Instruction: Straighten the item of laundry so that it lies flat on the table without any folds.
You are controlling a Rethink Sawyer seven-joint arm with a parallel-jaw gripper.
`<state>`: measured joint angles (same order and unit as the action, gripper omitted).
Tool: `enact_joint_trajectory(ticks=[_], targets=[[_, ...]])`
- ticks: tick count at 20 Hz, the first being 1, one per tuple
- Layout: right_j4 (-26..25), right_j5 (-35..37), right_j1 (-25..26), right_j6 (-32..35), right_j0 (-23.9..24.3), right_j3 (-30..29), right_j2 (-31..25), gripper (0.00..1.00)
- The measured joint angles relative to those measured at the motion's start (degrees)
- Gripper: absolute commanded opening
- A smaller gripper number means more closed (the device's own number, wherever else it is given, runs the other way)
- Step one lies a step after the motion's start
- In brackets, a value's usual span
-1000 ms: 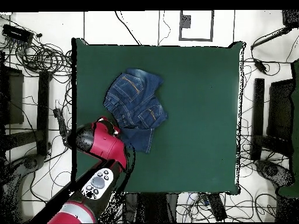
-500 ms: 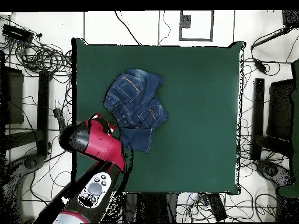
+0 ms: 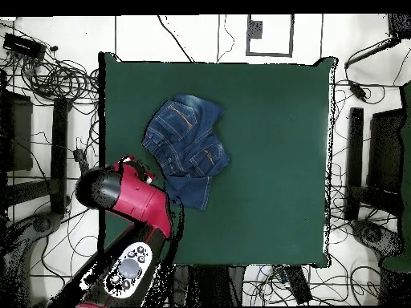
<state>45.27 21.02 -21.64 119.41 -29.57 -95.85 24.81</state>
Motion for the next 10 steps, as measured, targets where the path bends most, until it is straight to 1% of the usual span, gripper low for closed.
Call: enact_joint_trajectory(ticks=[10], targets=[[0.00, 0.15, 0.72, 0.00, -0.40, 0.02, 0.20, 1.00]])
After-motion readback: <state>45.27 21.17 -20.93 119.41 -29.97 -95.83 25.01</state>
